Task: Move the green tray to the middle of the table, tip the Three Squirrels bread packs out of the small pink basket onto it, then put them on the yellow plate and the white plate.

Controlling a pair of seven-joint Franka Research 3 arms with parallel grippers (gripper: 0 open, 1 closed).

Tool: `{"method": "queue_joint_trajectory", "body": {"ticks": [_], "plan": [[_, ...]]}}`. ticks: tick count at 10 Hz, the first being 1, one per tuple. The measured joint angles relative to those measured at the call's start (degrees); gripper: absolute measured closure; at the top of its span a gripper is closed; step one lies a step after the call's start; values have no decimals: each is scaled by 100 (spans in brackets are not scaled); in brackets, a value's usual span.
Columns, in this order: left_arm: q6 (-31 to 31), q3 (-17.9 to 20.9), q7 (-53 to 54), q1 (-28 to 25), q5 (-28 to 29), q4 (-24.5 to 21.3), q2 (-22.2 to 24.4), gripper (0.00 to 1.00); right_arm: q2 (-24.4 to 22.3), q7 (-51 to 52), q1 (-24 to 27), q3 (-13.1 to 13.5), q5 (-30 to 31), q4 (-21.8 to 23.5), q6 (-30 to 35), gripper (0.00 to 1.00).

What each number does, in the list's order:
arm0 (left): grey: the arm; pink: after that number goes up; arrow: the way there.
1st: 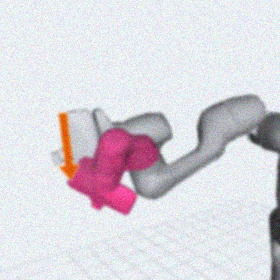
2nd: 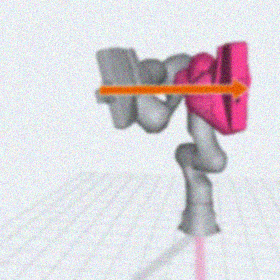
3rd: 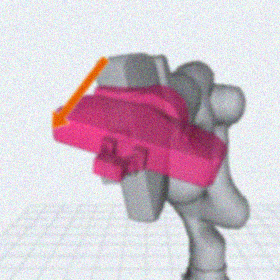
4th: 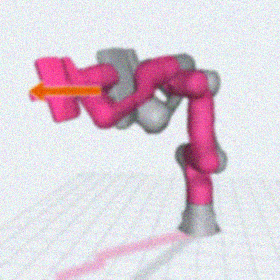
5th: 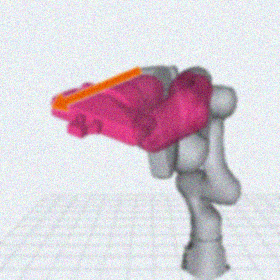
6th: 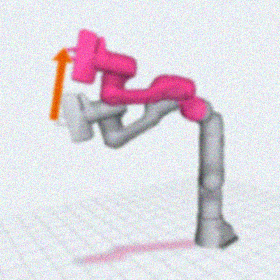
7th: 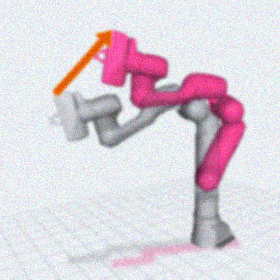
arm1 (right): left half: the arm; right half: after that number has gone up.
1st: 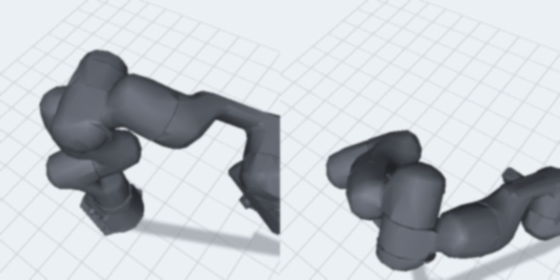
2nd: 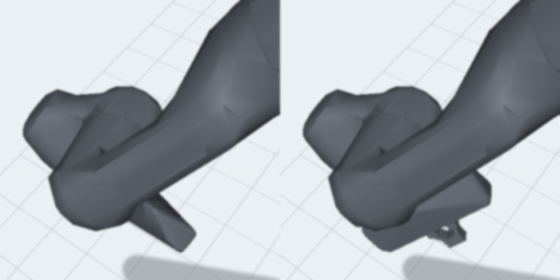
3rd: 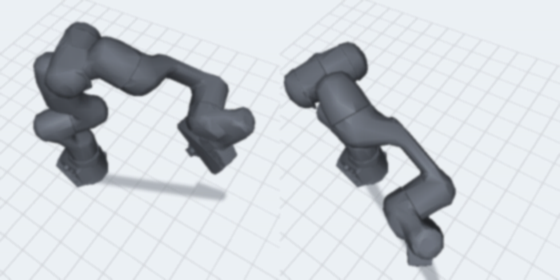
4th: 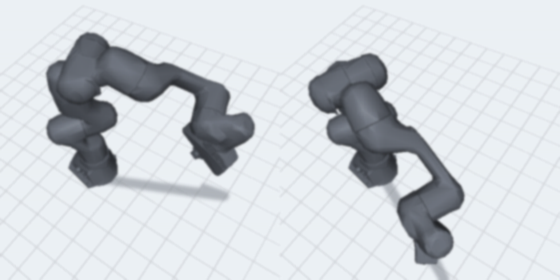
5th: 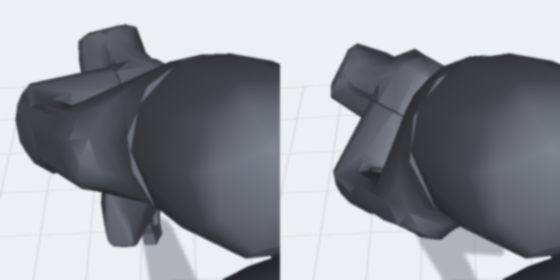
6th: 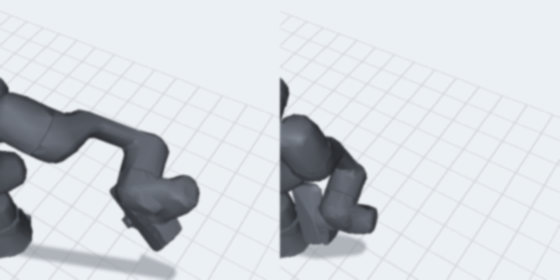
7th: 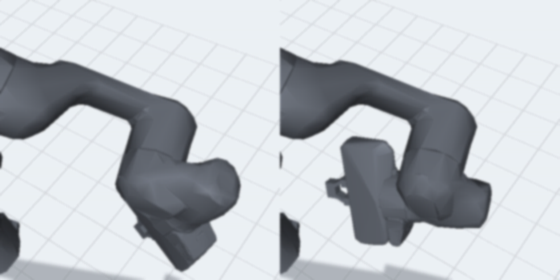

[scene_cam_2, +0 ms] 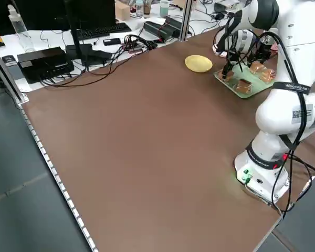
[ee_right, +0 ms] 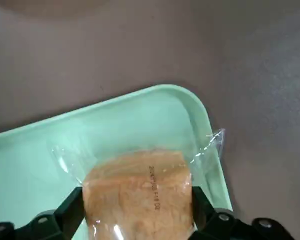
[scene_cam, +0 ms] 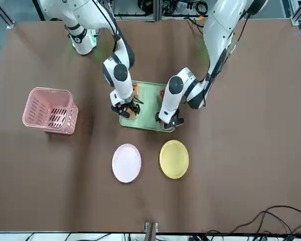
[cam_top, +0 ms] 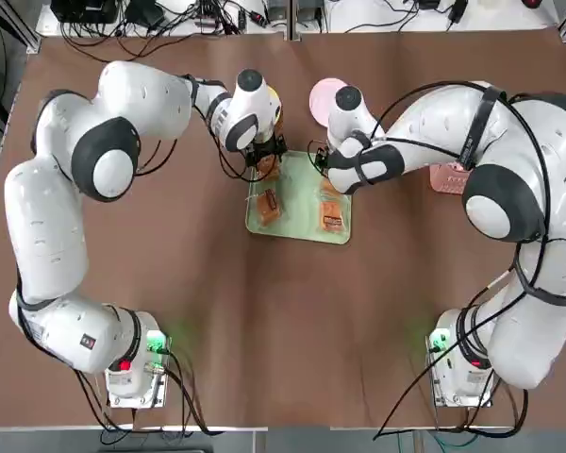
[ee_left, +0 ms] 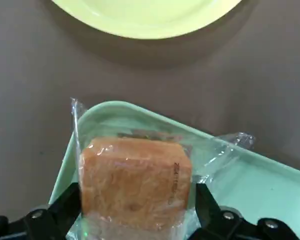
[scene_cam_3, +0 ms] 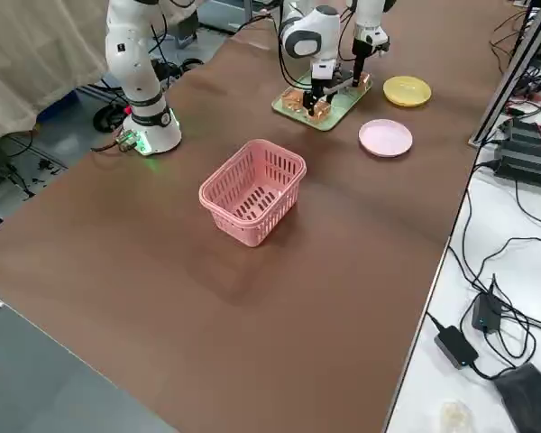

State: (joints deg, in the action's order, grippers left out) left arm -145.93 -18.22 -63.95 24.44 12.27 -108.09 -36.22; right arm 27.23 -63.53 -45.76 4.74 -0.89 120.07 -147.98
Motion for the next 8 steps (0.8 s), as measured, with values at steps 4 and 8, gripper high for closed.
{"method": "queue_joint_trajectory", "body": {"ticks": [4, 8], "plan": [[-1, -12, 0, -3, 0, 23, 27, 26, -44, 4, 0, 10, 0, -15, 16, 34], [410, 34, 354, -325, 54, 175, 362, 41, -90, 6, 6, 71, 0, -126, -37, 38]]}}
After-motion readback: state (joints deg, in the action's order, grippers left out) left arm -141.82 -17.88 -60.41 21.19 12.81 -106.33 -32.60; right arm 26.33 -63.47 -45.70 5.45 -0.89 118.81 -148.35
